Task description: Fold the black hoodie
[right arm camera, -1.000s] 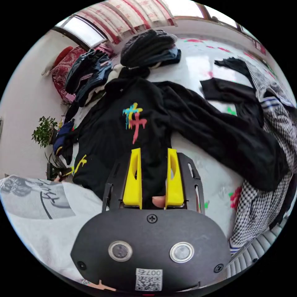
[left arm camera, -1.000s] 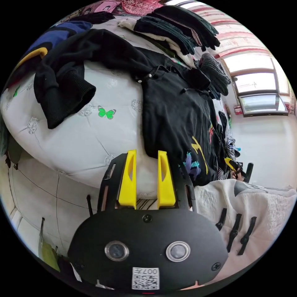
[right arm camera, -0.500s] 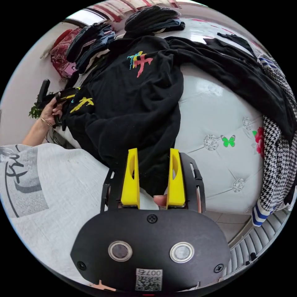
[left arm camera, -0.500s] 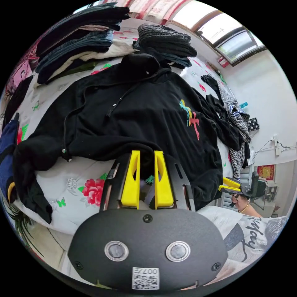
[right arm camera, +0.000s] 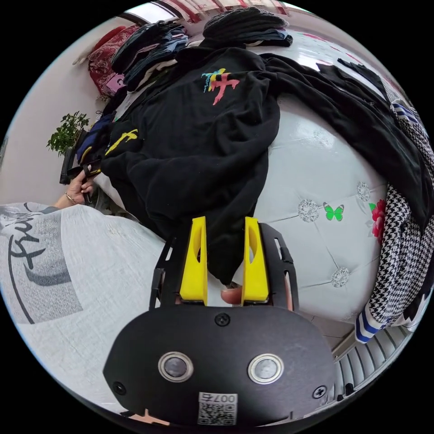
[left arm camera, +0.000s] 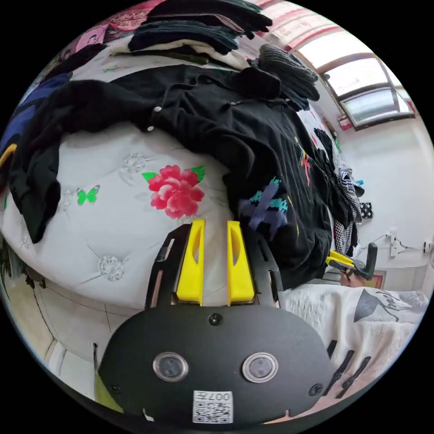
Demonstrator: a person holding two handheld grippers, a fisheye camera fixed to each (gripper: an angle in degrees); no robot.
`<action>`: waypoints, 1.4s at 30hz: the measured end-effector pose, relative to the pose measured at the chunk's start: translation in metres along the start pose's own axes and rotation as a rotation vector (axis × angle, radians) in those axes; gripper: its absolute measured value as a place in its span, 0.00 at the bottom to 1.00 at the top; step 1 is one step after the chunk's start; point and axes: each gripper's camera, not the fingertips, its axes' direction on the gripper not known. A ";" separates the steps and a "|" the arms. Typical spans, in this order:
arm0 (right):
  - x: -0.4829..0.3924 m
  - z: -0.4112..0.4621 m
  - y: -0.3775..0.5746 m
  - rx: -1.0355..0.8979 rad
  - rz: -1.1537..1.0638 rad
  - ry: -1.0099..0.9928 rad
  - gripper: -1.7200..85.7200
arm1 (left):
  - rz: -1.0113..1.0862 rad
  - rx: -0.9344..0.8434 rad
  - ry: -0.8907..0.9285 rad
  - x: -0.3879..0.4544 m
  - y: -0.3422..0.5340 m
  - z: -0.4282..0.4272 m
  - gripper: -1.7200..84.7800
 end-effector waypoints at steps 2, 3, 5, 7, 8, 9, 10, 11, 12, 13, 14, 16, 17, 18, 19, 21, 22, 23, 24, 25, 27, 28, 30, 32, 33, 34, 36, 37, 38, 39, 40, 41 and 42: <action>-0.004 0.000 -0.005 -0.026 -0.016 0.037 0.11 | 0.112 -0.024 0.002 0.037 -0.021 0.019 0.11; -0.006 -0.001 -0.008 -0.042 -0.038 0.051 0.11 | 0.144 -0.035 -0.017 0.048 -0.026 0.025 0.11; -0.007 -0.001 -0.012 -0.054 -0.058 0.071 0.09 | 0.218 -0.068 -0.061 0.074 -0.037 0.041 0.10; -0.006 -0.003 -0.013 -0.061 -0.071 0.083 0.08 | 0.210 -0.076 -0.051 0.079 -0.047 0.046 0.09; -0.004 -0.006 -0.014 -0.067 -0.081 0.077 0.07 | 0.161 -0.080 -0.011 0.071 -0.048 0.042 0.08; 0.000 -0.010 -0.013 -0.064 -0.086 0.067 0.07 | 0.133 -0.070 0.005 0.066 -0.046 0.037 0.07; 0.002 -0.013 -0.013 -0.060 -0.088 0.058 0.06 | 0.090 -0.054 0.029 0.056 -0.039 0.027 0.05; 0.007 -0.019 -0.010 -0.048 -0.087 0.043 0.05 | 0.073 -0.045 0.042 0.051 -0.034 0.020 0.05; 0.012 -0.027 -0.007 -0.032 -0.085 0.028 0.05 | 0.052 -0.015 0.068 0.044 -0.021 0.003 0.04; 0.015 -0.031 -0.005 -0.025 -0.085 0.021 0.04 | 0.031 0.023 0.088 0.037 -0.004 -0.019 0.03; 0.021 -0.039 -0.001 -0.010 -0.081 0.007 0.04 | 0.005 0.050 0.120 0.030 0.015 -0.043 0.03; 0.031 -0.054 0.006 0.021 -0.065 -0.024 0.03 | -0.019 0.109 0.140 0.022 0.049 -0.085 0.02; 0.038 -0.064 0.012 0.042 -0.052 -0.056 0.03 | -0.024 0.120 0.134 0.021 0.061 -0.099 0.02; 0.044 -0.075 0.017 0.063 -0.046 -0.096 0.03 | -0.028 0.115 0.085 0.018 0.083 -0.122 0.02; 0.046 -0.079 0.020 0.075 -0.045 -0.113 0.03 | -0.031 0.079 0.001 0.016 0.104 -0.134 0.02; 0.054 -0.083 0.029 0.075 -0.054 -0.181 0.03 | -0.059 0.039 -0.029 0.005 0.128 -0.133 0.01; 0.056 -0.080 0.031 0.062 -0.052 -0.193 0.03 | -0.138 0.009 0.024 -0.011 0.138 -0.120 0.01; 0.059 -0.070 0.033 0.010 -0.043 -0.193 0.03 | -0.187 -0.004 0.044 -0.019 0.142 -0.112 0.01; 0.061 -0.061 0.035 -0.036 -0.041 -0.183 0.03 | -0.256 -0.013 0.076 -0.027 0.145 -0.098 0.01; 0.060 -0.061 0.036 -0.043 -0.050 -0.186 0.03 | -0.264 -0.006 0.094 -0.022 0.142 -0.091 0.01; 0.048 -0.081 0.043 0.025 -0.123 -0.184 0.04 | -0.204 -0.010 0.022 -0.001 0.132 -0.089 0.01; 0.046 -0.086 0.045 0.037 -0.136 -0.171 0.04 | -0.163 -0.036 -0.083 0.010 0.126 -0.087 0.02; 0.048 -0.087 0.049 0.016 -0.130 -0.094 0.05 | -0.144 -0.084 -0.276 0.015 0.125 -0.080 0.02; 0.056 -0.080 0.051 -0.037 -0.091 -0.079 0.06 | -0.167 -0.142 -0.316 0.008 0.130 -0.076 0.04; 0.058 -0.079 0.053 -0.038 -0.086 -0.093 0.07 | -0.163 -0.133 -0.292 0.007 0.132 -0.077 0.06; 0.057 -0.080 0.055 -0.029 -0.086 -0.098 0.07 | -0.153 -0.097 -0.236 0.009 0.135 -0.078 0.08; 0.054 -0.076 0.057 -0.030 -0.089 -0.109 0.08 | -0.161 -0.050 -0.170 0.010 0.135 -0.073 0.10; 0.053 -0.073 0.056 -0.038 -0.086 -0.105 0.09 | -0.174 -0.041 -0.131 0.010 0.129 -0.062 0.12; 0.051 -0.065 0.053 -0.057 -0.080 -0.093 0.09 | -0.183 -0.055 -0.101 0.010 0.120 -0.048 0.13; 0.050 -0.056 0.051 -0.075 -0.078 -0.077 0.09 | -0.185 -0.066 -0.095 0.011 0.114 -0.040 0.13; 0.049 -0.055 0.050 -0.067 -0.076 -0.055 0.09 | -0.186 -0.088 -0.106 0.014 0.101 -0.025 0.13; 0.047 -0.056 0.049 -0.047 -0.092 -0.002 0.08 | -0.187 -0.100 -0.119 0.016 0.094 -0.018 0.13; 0.046 -0.056 0.050 -0.053 -0.122 0.018 0.07 | -0.191 -0.138 -0.153 0.018 0.082 -0.003 0.13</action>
